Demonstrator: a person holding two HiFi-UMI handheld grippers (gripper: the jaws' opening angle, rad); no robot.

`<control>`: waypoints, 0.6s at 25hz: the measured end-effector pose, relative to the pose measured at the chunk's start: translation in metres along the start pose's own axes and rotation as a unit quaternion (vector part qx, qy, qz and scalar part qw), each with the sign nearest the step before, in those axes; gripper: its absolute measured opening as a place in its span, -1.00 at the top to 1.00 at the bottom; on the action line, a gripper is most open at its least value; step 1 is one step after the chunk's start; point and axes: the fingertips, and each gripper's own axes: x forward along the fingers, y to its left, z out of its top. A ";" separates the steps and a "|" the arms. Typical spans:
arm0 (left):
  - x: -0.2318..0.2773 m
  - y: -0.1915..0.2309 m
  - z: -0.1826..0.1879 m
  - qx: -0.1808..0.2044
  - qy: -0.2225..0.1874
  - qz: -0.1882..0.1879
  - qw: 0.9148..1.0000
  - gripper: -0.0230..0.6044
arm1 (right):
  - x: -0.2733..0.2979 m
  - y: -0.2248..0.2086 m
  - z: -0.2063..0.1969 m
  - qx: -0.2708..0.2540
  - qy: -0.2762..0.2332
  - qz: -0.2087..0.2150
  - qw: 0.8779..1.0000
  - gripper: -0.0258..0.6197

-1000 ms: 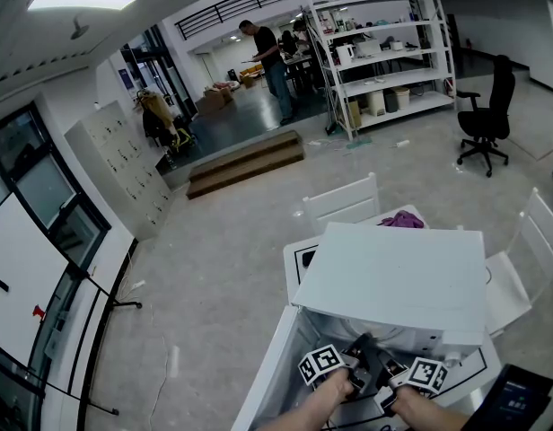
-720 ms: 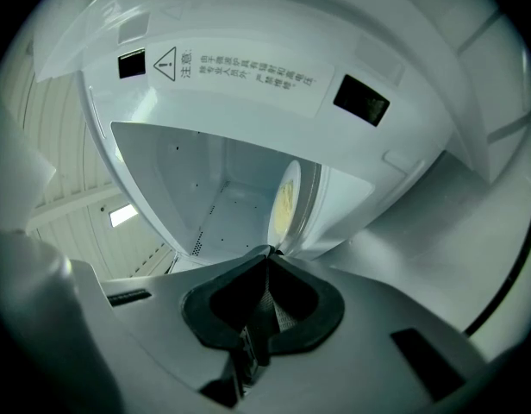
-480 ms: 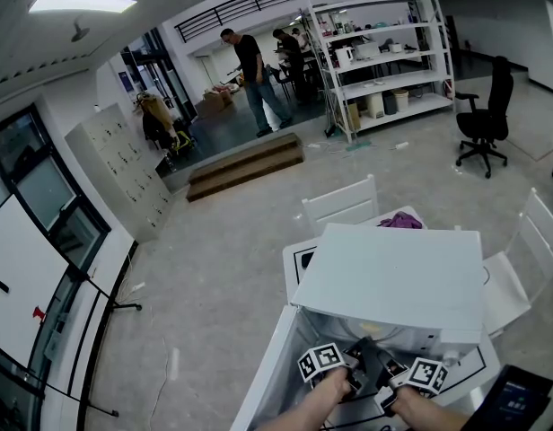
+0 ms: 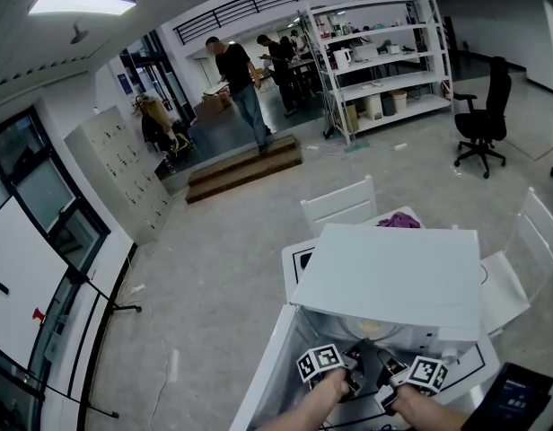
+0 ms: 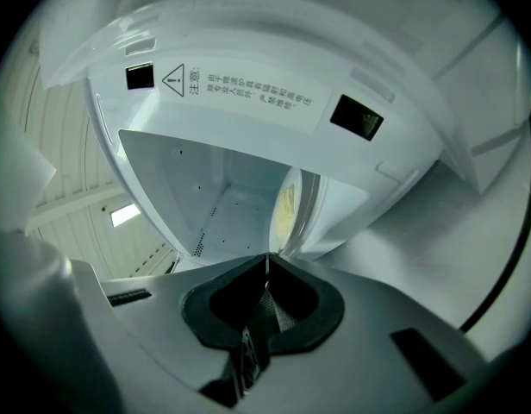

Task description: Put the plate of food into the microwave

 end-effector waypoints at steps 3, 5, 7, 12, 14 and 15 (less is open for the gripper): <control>-0.001 -0.002 -0.001 0.002 -0.002 -0.002 1.000 0.83 | 0.000 0.003 -0.001 0.006 0.000 0.007 1.000 0.88; -0.002 -0.003 0.000 0.003 -0.005 -0.004 1.000 0.83 | 0.000 0.004 -0.001 0.007 0.000 0.007 1.000 0.88; -0.003 -0.004 0.002 0.004 -0.010 -0.006 1.000 0.83 | -0.001 0.005 -0.001 0.005 0.000 0.007 1.000 0.88; -0.003 -0.005 0.002 0.007 -0.018 -0.016 1.000 0.83 | -0.001 0.003 0.001 0.003 -0.001 0.009 1.000 0.88; -0.004 -0.007 0.001 0.011 -0.020 -0.021 1.000 0.83 | -0.003 0.001 0.003 -0.005 -0.002 0.003 1.000 0.88; -0.005 -0.009 0.001 0.013 -0.021 -0.025 0.999 0.83 | -0.004 0.000 0.003 -0.010 -0.002 -0.001 1.000 0.88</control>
